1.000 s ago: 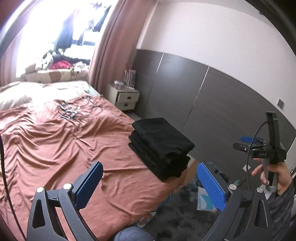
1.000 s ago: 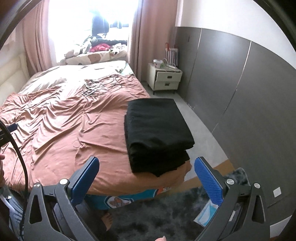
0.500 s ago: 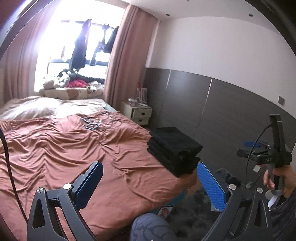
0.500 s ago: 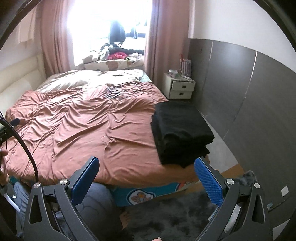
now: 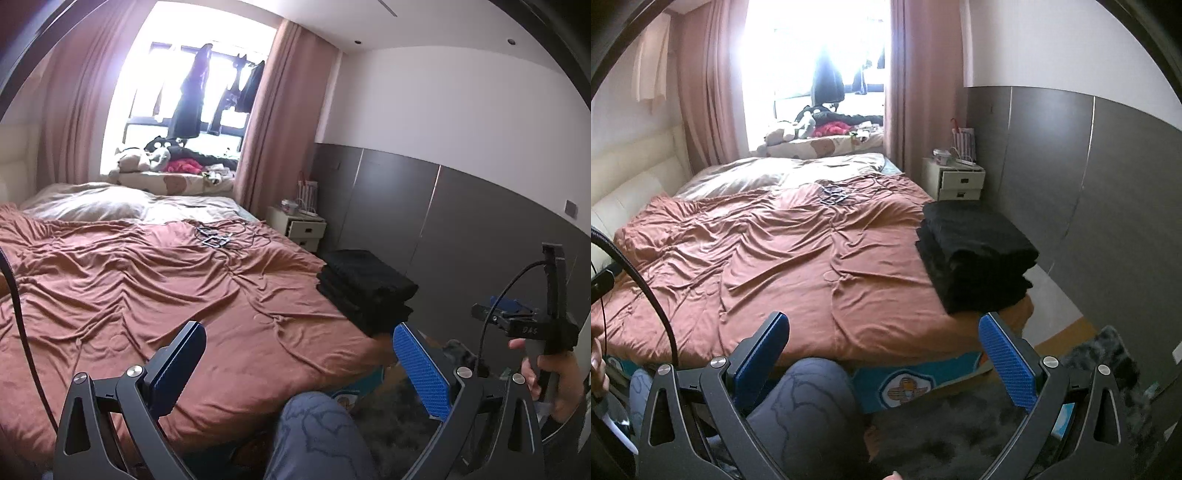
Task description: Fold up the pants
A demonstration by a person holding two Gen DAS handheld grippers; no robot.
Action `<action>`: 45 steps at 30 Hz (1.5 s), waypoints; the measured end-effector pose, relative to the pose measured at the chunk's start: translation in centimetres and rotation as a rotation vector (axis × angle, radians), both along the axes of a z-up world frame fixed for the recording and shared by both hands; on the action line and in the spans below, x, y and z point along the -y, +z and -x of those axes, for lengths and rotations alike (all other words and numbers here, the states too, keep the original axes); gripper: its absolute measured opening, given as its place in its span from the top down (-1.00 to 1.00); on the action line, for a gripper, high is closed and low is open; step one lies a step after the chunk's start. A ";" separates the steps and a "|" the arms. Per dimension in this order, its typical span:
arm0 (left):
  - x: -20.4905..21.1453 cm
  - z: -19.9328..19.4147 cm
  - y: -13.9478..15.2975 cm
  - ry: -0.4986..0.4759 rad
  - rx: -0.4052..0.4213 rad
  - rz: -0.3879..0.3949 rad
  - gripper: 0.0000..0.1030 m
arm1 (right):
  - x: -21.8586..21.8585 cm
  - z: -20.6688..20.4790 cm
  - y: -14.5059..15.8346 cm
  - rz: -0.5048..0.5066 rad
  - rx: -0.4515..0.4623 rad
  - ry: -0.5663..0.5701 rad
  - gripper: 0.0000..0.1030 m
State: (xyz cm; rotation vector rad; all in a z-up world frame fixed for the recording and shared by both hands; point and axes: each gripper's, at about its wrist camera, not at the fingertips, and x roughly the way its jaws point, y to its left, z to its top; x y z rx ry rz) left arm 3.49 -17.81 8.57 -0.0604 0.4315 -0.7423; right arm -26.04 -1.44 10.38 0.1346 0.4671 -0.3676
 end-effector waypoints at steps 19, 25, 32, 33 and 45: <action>-3.6 3.6 -4.5 0.117 0.039 -0.101 -0.99 | -5.7 0.5 -5.9 0.012 -0.009 0.056 -1.00; -4.0 4.0 -6.0 0.155 0.037 -0.126 -0.99 | -7.4 -0.2 -6.7 0.034 0.001 0.070 -1.00; -4.0 3.9 -6.9 0.158 0.019 -0.131 -0.99 | -8.7 -0.7 -7.8 0.038 0.027 0.071 -1.00; -4.0 3.9 -7.0 0.158 0.019 -0.130 -0.99 | -8.7 -0.9 -8.1 0.036 0.023 0.073 -1.00; -4.8 4.0 -7.1 0.158 0.002 -0.108 -0.99 | -9.0 -0.9 -8.4 0.031 0.025 0.068 -1.00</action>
